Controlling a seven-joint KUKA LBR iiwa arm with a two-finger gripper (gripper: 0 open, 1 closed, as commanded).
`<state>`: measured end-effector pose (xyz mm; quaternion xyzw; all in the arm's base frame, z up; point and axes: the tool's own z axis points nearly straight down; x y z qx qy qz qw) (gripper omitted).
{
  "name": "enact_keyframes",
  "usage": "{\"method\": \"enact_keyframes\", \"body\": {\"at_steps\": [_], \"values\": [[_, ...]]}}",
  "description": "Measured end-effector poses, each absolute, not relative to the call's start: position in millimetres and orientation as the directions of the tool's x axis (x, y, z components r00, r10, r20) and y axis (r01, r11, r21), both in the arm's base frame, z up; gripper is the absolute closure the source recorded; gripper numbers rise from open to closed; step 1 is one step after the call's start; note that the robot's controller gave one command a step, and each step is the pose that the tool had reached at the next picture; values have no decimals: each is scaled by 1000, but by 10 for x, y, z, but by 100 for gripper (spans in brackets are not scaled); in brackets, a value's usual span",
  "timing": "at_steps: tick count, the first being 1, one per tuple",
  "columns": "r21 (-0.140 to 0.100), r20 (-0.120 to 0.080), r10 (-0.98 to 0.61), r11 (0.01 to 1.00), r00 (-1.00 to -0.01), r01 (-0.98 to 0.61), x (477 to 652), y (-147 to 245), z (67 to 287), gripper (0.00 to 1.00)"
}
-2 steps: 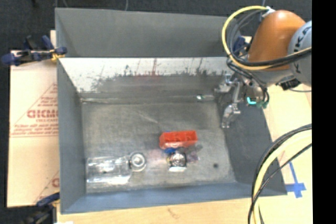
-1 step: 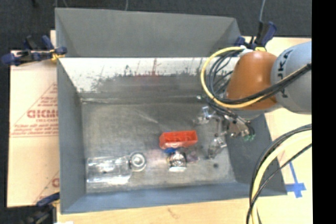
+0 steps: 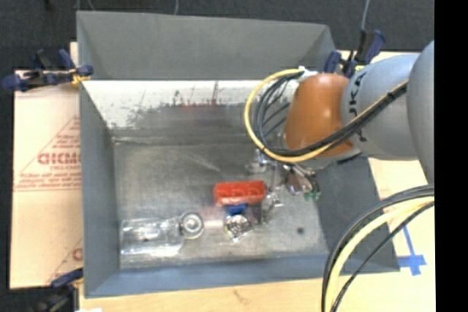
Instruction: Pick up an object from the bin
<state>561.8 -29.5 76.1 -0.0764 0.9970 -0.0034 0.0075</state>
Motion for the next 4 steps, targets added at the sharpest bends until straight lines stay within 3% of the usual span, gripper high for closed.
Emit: {"method": "enact_keyframes", "body": {"at_steps": [1,2,3,4], "values": [[-4,-12,-155,988,-988,-155,5616,-291,767,100],[-2,-15,-166,986,-986,-166,5973,38,1537,100],[-2,-14,-147,989,-989,-147,6063,69,2275,100],[-3,-6,-361,933,-933,-361,6126,17,2243,100]]}}
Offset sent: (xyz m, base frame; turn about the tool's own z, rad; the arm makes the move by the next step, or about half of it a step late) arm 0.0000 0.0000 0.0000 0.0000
